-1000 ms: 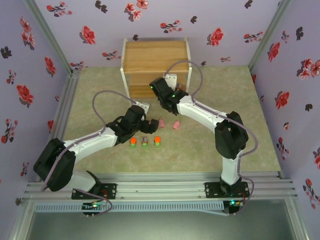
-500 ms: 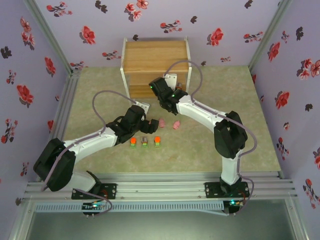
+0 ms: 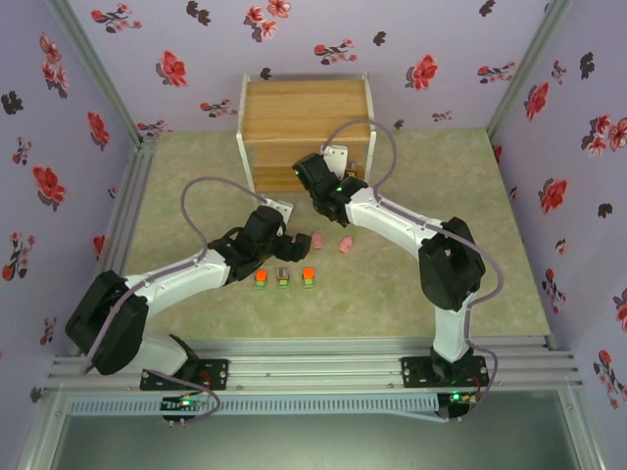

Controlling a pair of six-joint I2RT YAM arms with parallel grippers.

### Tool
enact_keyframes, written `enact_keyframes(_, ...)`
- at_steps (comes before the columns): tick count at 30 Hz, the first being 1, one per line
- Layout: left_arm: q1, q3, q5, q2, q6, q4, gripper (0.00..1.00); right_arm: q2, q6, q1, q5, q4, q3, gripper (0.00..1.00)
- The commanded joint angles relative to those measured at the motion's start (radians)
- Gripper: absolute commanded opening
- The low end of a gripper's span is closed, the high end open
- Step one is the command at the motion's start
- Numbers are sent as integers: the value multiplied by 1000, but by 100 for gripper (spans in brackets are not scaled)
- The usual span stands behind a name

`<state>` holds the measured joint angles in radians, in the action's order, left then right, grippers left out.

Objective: Place and organize the plastic toys onto the shelf

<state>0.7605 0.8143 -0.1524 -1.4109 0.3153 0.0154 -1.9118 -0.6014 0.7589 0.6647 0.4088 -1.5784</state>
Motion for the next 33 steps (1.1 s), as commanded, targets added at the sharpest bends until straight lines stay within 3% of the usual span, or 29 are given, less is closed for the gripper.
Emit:
enact_keyframes(1,-9,0,11,-2,-8,-9,92,21,-4,-10,26,20,25,3)
enact_keyframes(9,-9,0,11,0,-10,-8,92,32,-5,-7,22,12,36,14)
enact_keyframes(33,-9,0,11,3,-12,-8,92,100,10,37,47,18,51,17)
